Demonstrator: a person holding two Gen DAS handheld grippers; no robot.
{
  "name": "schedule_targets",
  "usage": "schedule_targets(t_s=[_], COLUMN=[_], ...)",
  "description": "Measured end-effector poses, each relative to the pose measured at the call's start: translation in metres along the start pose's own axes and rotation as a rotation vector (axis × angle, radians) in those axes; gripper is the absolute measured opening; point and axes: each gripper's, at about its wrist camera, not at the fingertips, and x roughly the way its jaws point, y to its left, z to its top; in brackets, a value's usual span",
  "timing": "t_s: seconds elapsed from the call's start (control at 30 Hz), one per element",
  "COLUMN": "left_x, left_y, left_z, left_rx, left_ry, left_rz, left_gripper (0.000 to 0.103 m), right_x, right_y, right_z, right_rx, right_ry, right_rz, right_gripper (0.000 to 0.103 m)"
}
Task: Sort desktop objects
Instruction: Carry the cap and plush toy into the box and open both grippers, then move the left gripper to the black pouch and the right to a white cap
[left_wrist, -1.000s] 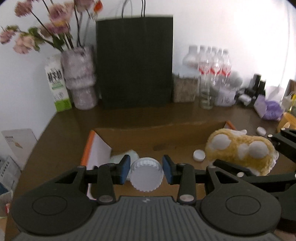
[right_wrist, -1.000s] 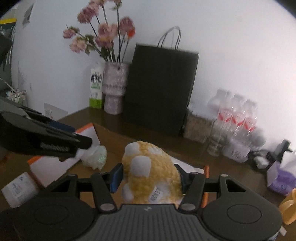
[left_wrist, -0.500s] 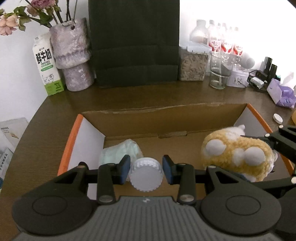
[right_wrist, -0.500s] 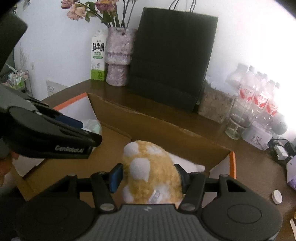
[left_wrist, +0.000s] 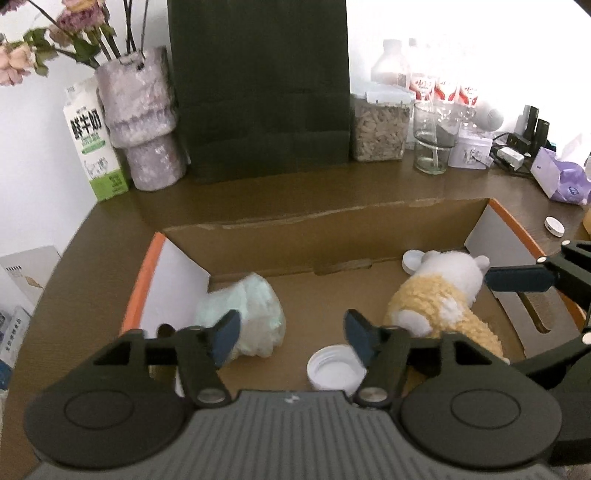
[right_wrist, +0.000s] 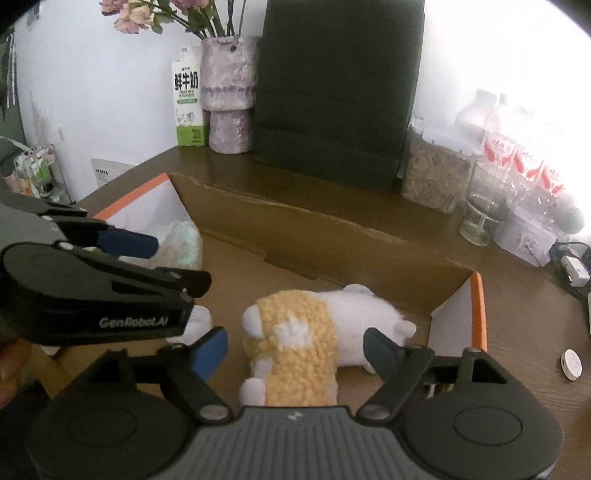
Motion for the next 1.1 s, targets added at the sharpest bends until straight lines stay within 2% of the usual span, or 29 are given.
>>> schedule_targets(t_s=[0.03, 0.1, 0.17, 0.23, 0.4, 0.63, 0.9, 1.1], left_x=[-0.004, -0.013, -0.024, -0.037, -0.073, -0.131, -0.192, -0.214], left_y=[0.001, 0.004, 0.007, 0.009, 0.014, 0.026, 0.047, 0.06], left_z=[0.0, 0.002, 0.001, 0.0, -0.007, -0.025, -0.072, -0.119], left_rx=[-0.002, -0.012, -0.021, -0.022, -0.043, -0.064, -0.082, -0.108], left_ry=[-0.011, -0.024, -0.049, -0.076, -0.136, -0.248, -0.364, -0.375], left_rz=[0.006, 0.005, -0.001, -0.021, -0.037, -0.07, -0.062, -0.02], left_gripper=[0.076, 0.092, 0.103, 0.103, 0.103, 0.103, 0.103, 0.103], right_x=[-0.002, -0.009, -0.017, -0.025, -0.055, -0.114, -0.178, -0.206], right_y=[0.0, 0.0, 0.001, 0.003, 0.01, 0.021, 0.037, 0.051], right_z=[0.001, 0.002, 0.002, 0.002, -0.003, -0.019, -0.06, -0.105], right_rx=[0.003, 0.007, 0.008, 0.008, 0.012, 0.01, -0.009, -0.015], right_ry=[-0.004, -0.012, -0.023, -0.033, -0.083, -0.197, -0.324, -0.36], right_rz=[0.002, 0.001, 0.0, -0.012, -0.019, -0.031, -0.052, -0.058], right_gripper=[0.086, 0.092, 0.095, 0.103, 0.103, 0.103, 0.103, 0.103])
